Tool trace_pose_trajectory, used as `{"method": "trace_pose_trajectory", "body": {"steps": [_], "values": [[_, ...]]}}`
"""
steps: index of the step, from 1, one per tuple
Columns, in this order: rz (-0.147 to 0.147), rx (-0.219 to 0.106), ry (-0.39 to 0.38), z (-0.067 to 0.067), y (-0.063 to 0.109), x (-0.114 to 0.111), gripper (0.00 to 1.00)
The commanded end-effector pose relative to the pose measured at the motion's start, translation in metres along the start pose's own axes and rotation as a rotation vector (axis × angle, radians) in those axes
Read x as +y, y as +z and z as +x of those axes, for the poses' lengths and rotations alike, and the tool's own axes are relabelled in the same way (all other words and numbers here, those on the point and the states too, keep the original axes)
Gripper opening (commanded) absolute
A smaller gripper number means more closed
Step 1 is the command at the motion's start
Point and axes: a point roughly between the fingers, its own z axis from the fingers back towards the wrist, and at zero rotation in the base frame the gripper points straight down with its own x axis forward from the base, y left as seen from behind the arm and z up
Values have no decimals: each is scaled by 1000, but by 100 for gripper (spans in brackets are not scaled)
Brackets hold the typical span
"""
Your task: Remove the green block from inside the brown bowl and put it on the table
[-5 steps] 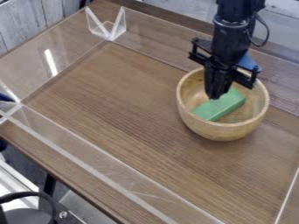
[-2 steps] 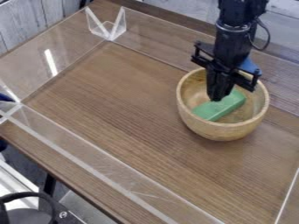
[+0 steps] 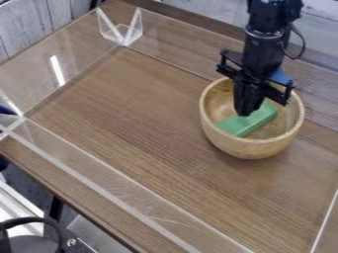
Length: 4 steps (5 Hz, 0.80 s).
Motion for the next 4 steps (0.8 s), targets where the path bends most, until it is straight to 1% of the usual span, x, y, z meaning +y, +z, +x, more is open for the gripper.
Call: {"method": "trace_pose_trajectory", "body": {"steps": [1, 2, 3, 4], "values": [[15, -126, 12, 9, 44, 6, 0], [23, -165, 36, 5, 64, 15, 0], [41, -219, 59, -1, 95, 21, 0], [49, -263, 85, -4, 121, 31, 0]]}}
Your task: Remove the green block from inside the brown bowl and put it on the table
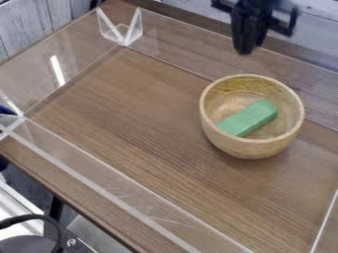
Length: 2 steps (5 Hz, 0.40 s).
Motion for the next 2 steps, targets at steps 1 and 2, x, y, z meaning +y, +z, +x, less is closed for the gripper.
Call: {"method": "trace_pose_trajectory", "body": {"steps": [1, 2], "values": [[5, -80, 5, 0, 15, 3, 0], [-6, -46, 5, -9, -5, 3, 0]]}}
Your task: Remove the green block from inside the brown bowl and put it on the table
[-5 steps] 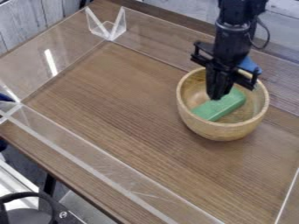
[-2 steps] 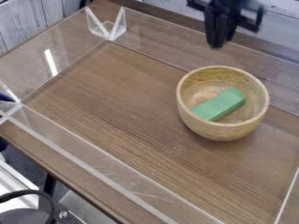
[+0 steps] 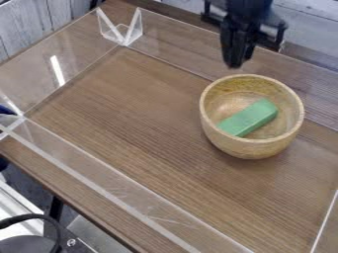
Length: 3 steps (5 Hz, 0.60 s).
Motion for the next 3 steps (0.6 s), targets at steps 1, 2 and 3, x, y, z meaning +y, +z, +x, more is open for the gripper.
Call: {"method": "trace_pose_trajectory", "body": {"steps": [1, 2, 3], "values": [[-1, -81, 0, 4, 15, 5, 0], [-7, -75, -8, 5, 10, 3, 0], [-11, -65, -15, 5, 4, 1, 0]]}}
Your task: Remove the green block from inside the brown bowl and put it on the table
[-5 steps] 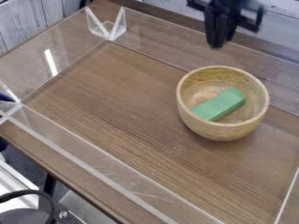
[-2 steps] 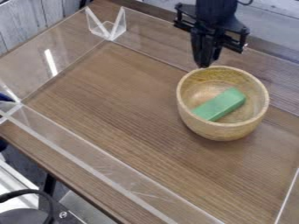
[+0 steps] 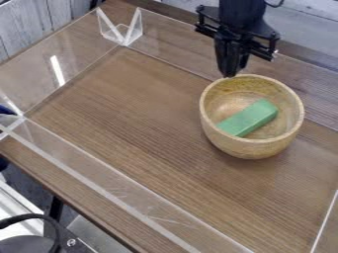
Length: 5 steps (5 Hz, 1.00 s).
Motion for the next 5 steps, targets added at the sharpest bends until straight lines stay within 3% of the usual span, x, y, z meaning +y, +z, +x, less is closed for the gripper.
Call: {"method": "trace_pose_trajectory", "body": {"steps": [1, 5], "values": [[0, -39, -20, 7, 7, -2, 0], [-10, -42, -34, 10, 2, -5, 0]]}}
